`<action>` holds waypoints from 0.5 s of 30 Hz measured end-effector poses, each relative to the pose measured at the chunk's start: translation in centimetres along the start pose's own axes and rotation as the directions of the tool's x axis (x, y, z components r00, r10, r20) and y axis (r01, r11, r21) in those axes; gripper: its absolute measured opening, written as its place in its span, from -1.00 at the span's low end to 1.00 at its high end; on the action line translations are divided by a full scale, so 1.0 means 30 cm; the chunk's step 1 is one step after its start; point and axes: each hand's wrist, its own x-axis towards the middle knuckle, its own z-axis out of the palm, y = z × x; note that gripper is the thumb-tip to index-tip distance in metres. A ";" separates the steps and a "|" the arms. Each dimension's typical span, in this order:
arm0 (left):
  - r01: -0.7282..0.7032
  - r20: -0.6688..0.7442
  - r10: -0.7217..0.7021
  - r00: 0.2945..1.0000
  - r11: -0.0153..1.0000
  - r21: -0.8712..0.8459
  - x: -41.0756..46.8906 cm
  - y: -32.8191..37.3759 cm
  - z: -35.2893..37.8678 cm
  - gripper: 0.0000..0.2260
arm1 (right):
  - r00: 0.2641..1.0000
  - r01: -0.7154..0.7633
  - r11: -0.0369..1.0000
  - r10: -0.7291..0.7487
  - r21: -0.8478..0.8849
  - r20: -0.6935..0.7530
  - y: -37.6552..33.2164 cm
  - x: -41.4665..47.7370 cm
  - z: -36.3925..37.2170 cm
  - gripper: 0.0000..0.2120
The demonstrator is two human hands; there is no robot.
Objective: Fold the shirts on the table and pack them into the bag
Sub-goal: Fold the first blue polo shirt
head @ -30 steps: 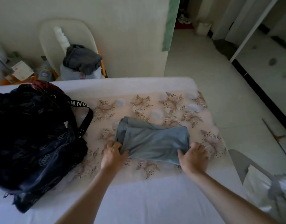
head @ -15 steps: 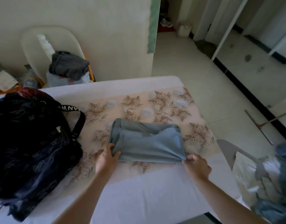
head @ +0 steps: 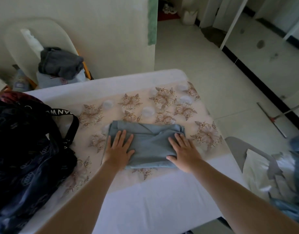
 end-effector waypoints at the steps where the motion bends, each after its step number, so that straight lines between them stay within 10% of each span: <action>1: 0.036 -0.047 -0.036 0.998 0.999 0.012 -0.010 -0.008 0.008 -0.37 | 1.000 -0.023 1.000 0.024 -0.016 0.016 0.017 -0.002 0.001 -0.20; 8: -0.074 -0.291 -0.001 0.957 0.966 -0.249 -0.127 0.218 0.033 -0.47 | 0.882 0.177 0.968 -0.235 -0.176 -0.408 -0.007 0.049 -0.011 -0.44; 15: -0.213 -0.168 0.188 0.968 0.966 -0.145 -0.121 0.181 0.122 -0.45 | 0.993 0.114 0.993 -0.114 -0.021 0.014 0.026 0.127 -0.073 -0.31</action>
